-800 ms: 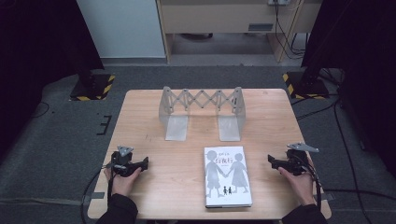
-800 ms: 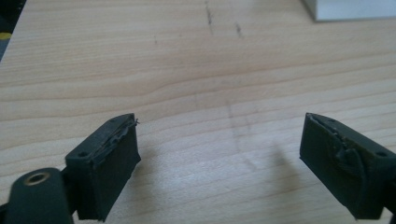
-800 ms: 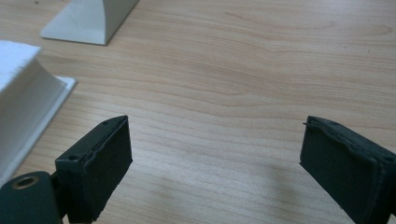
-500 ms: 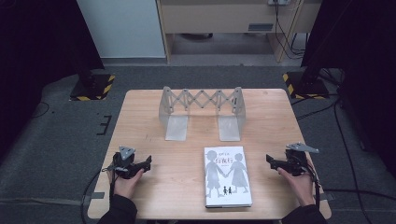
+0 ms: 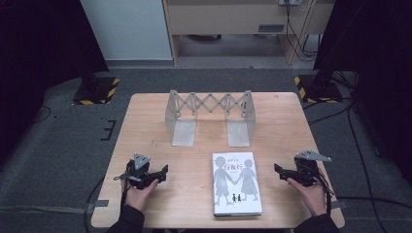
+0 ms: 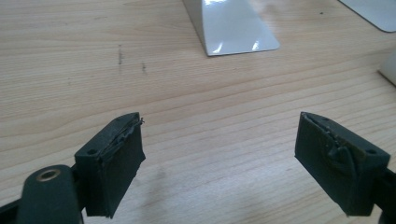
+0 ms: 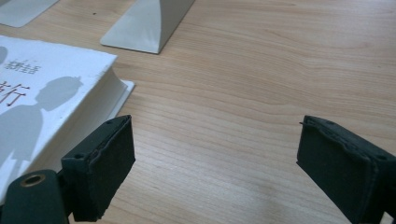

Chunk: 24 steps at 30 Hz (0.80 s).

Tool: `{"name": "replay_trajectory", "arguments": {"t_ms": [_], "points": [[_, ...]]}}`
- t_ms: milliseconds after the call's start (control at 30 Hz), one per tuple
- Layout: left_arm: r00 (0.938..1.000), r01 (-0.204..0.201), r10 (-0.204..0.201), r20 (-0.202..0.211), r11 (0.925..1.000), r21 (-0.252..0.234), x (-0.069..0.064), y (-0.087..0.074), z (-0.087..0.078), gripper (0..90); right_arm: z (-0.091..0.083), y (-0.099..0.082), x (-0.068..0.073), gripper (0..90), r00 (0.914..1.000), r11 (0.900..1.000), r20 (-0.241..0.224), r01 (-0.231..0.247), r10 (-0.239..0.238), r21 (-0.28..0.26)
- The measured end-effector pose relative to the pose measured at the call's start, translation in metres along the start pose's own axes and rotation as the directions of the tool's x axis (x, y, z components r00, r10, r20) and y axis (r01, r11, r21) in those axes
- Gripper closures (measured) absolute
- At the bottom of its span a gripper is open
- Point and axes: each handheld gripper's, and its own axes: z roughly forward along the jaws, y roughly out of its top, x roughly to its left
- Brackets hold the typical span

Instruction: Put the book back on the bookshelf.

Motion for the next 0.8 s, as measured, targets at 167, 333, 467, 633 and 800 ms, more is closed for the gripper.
{"name": "replay_trajectory", "arguments": {"t_ms": [167, 333, 467, 633, 800], "points": [[0.9993, 0.016, -0.015, 0.034, 0.9997, -0.018, -0.007, 0.0, -0.003, 14.7, -0.001, 0.001, 0.009, 11.4, 0.9997, 0.9999, -0.023, 0.003, -0.003, -0.014], [0.9987, 0.007, -0.005, 0.051, 0.9994, -0.033, -0.013, 0.001, -0.003, 14.6, 0.0, 0.001, 0.019, 11.3, 0.9989, 0.9997, -0.04, 0.023, -0.023, -0.012], [0.9981, 0.0, 0.001, 0.061, 0.9996, -0.029, -0.016, 0.001, -0.002, 14.7, 0.001, 0.002, 0.024, 11.2, 0.9983, 0.9998, -0.056, 0.017, -0.017, -0.014], [0.9964, -0.006, 0.008, 0.085, 0.9995, -0.03, -0.022, 0.002, -0.003, 14.9, 0.002, 0.003, 0.031, 11.1, 0.9971, 0.9996, -0.075, 0.007, -0.009, -0.027], [0.9944, -0.032, 0.036, 0.099, 0.9987, -0.04, -0.034, 0.003, -0.003, 16.1, 0.004, 0.002, 0.04, 11.8, 0.9951, 0.9991, -0.091, 0.038, -0.039, -0.02]]}}
